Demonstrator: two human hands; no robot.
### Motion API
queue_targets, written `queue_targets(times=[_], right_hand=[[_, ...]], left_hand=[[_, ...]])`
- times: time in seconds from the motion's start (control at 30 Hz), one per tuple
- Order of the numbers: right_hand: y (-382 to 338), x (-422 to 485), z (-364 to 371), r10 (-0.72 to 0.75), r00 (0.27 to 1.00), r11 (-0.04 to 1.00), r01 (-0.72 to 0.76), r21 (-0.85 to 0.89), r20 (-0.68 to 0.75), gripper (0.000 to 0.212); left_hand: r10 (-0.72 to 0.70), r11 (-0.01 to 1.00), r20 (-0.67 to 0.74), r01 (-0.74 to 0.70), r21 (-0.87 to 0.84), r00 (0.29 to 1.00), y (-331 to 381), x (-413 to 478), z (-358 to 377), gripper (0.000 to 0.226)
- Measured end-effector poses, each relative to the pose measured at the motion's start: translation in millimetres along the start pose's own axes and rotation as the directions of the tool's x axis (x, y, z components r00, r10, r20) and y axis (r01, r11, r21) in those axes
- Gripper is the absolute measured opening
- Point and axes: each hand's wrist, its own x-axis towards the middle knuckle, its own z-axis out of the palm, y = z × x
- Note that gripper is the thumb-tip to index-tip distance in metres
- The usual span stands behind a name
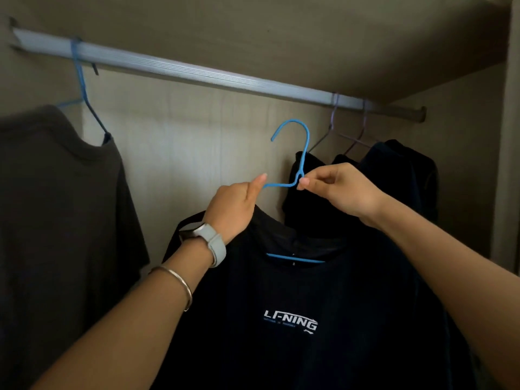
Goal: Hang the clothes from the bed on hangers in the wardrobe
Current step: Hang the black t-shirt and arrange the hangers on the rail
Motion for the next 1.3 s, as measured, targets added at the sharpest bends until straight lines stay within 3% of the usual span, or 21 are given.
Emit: queue_targets(times=[0.2,0.33,0.43,0.57,0.63,0.8,0.93,1.0,1.07,1.1,1.2,1.23,1.3], right_hand=[[10.1,20.6,7.5,-0.058,0.985,0.996,0.045,0.083,0.162,0.014],[26.3,28.8,-10.2,-0.048,0.957,0.997,0.026,0.079,0.287,0.025],[44.4,27.8,-24.1,-0.042,0.936,0.999,0.050,-0.015,0.351,0.036],[48.3,22.6,-21.2,-0.061,0.896,0.995,0.017,0.102,0.439,0.015],[41.4,27.5,-16.0,-0.077,0.909,0.980,-0.007,0.200,0.411,0.017],[1.2,50.4,-0.6,-0.012,0.973,0.887,-0.096,0.452,0.230,0.017],[-57.2,70.6,9.6,-0.042,0.994,0.852,-0.019,0.523,0.105,0.009],[-86.2,80.3,18.2,-0.048,0.997,0.831,0.006,0.556,0.062,0.016],[-108.3,88.6,30.9,-0.005,0.998,0.778,-0.033,0.627,0.058,0.020],[-117.4,91.7,38.0,0.019,0.998,0.753,-0.055,0.656,0.063,0.021],[-137.1,105.6,63.6,0.047,0.996,0.740,-0.087,0.667,0.078,0.025],[-142.3,109.5,73.2,0.049,0.995,0.741,-0.097,0.665,0.091,0.026],[-149.6,116.2,94.7,0.064,0.988,0.729,-0.141,0.670,0.138,0.024]], left_hand=[[0.089,0.996,0.046,-0.087,-0.029,0.995,4.8,9.7,8.6,0.035],[-0.062,0.990,0.091,0.073,-0.120,0.994,-1.5,18.9,1.1,0.031],[-0.167,0.971,0.071,0.177,-0.161,0.983,-6.4,28.5,-8.5,0.033],[-0.212,0.962,0.056,0.218,-0.162,0.976,-5.2,42.3,-19.8,0.031],[-0.224,0.967,0.052,0.229,-0.112,0.973,-4.5,49.7,-22.0,0.028],[-0.285,0.958,-0.286,0.261,-0.121,0.915,1.9,63.8,-35.9,0.029],[-0.284,0.919,-0.166,0.219,-0.327,0.944,28.8,70.3,-61.0,0.035],[-0.221,0.960,-0.230,0.169,-0.225,0.948,34.9,72.8,-82.3,0.033],[-0.135,0.984,-0.324,0.166,0.070,0.936,30.0,72.3,-110.4,0.028],[-0.104,0.945,-0.327,0.196,0.263,0.939,23.9,70.2,-126.6,0.026],[-0.236,0.615,-0.245,0.340,0.712,0.940,7.3,56.3,-180.0,0.029],[-0.307,0.497,-0.249,0.378,0.781,0.919,3.6,50.9,-195.5,0.031],[-0.401,0.356,-0.270,0.421,0.834,0.875,-0.2,39.9,-219.5,0.033]])
